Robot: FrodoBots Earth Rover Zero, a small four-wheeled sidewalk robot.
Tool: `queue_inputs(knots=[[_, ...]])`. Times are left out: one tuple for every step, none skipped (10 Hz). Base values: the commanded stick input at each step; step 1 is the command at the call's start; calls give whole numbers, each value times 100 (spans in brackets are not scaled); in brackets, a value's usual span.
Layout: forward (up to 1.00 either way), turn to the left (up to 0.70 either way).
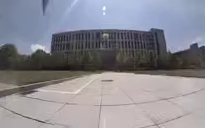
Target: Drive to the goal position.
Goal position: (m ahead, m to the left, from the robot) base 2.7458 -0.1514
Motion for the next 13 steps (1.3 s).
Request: queue_inputs(knots=[[50, 1], [50, 1], [50, 1], [50, 1], [50, 1], [50, 1], [50, 1], [50, 1], [50, 1], [50, 1], [50, 1], [50, 1], [50, 1]])
